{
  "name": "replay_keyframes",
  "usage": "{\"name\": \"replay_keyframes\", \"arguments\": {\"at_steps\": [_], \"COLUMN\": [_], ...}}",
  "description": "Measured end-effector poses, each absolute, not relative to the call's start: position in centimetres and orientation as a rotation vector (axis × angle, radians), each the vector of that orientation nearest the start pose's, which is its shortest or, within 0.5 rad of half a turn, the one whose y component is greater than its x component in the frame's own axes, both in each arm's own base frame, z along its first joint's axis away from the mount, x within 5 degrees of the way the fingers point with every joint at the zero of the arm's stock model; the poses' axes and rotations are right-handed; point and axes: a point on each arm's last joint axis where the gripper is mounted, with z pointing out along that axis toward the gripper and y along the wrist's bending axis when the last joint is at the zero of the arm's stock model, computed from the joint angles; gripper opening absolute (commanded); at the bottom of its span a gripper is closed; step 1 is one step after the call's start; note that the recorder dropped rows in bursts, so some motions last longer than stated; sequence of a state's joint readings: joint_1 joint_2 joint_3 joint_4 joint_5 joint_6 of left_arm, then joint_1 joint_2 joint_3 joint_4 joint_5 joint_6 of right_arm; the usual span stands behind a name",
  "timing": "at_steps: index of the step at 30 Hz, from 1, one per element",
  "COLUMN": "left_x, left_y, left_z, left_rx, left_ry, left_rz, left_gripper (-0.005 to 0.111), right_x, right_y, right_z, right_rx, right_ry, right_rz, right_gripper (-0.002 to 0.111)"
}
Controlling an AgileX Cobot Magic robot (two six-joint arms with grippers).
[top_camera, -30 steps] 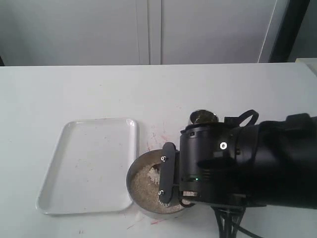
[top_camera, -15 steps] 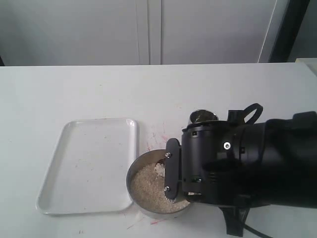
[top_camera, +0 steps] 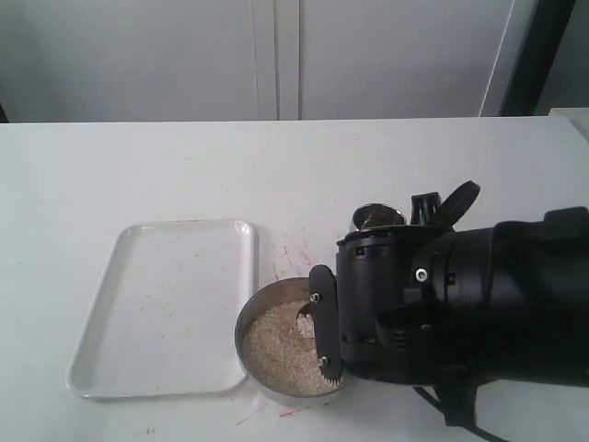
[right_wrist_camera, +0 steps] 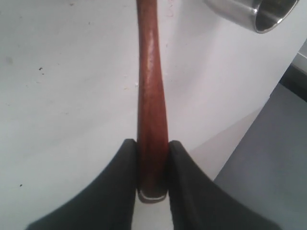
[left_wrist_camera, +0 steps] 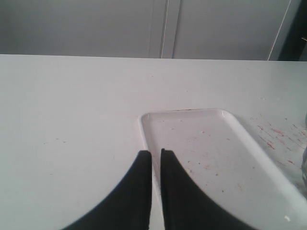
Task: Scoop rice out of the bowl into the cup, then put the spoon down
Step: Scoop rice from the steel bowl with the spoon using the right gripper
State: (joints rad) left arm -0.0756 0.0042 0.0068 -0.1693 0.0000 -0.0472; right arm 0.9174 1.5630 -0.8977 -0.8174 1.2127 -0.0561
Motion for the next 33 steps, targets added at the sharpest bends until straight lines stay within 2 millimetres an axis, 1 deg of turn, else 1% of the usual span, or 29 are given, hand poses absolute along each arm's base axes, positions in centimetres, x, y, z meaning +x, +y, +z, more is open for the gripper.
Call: {"name": "replay_keyframes", "arguments": {"at_steps": [14,17,22,33], "left_x": [5.7,5.7,5.7,5.7], "left_y": [-0.4,-0.4,-0.4,-0.4], "left_z": [21.1,21.1,21.1,21.1], "left_rx": [-0.106,-0.106,-0.106,-0.106], "left_ry": [1.495,1.495,1.495,1.495], "left_rz": [-0.236,-0.236,-0.236,-0.236], "left_gripper": [0.014,0.014,0.014,0.014], "right_x": [21.2,21.0,20.1,20.0], "right_y": [16.3,16.7,18.0,18.1], "right_z": [22.8,23.0,23.0,22.7], "right_rx": [-1.800,-1.815,-1.868,-1.882], "right_ry": [2.034,1.985,1.893,1.903], "right_rz": [-1.237,-1.253,-1.245,-1.246], "right_gripper": [0.000,0.000,0.000,0.000]}}
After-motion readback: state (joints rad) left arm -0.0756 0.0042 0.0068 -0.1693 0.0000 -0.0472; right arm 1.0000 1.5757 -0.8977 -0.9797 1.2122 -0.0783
